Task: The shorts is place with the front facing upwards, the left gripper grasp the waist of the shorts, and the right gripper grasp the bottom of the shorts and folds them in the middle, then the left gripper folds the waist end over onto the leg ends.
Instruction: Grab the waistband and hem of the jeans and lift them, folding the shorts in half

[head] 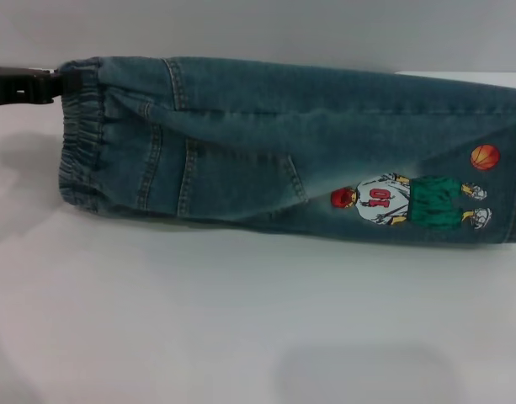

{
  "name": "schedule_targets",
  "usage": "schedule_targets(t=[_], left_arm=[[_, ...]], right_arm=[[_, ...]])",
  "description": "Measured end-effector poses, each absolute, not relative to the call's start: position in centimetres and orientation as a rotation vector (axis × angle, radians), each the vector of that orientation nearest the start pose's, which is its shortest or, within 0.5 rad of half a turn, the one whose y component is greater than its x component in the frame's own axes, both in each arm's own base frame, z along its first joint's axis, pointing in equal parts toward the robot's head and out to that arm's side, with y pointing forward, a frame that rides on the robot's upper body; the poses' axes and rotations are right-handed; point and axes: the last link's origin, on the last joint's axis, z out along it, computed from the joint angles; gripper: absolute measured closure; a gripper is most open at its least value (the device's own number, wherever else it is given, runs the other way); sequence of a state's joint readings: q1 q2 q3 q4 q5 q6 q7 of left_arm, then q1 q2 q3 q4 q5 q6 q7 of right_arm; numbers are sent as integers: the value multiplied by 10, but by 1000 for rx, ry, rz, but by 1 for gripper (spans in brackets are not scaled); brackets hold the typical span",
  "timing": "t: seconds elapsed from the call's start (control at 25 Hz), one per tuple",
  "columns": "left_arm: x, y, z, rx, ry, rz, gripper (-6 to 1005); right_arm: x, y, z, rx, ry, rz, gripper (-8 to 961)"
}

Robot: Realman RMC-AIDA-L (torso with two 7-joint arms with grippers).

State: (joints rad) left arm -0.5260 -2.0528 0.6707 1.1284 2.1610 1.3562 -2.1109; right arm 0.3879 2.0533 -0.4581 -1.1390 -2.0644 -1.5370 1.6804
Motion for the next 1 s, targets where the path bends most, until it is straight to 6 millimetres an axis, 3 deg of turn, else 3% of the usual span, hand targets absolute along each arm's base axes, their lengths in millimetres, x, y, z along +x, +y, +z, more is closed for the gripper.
schedule_targets(t=[0.68,1.0], left_arm=[[-255,395,78,-2265,-1047,-425,951],[-252,399,69,-2269,-1033,-397,951]], right_arm=[[307,344,106,-2282,761,473,914],[304,355,104,-2245,746,473,913]])
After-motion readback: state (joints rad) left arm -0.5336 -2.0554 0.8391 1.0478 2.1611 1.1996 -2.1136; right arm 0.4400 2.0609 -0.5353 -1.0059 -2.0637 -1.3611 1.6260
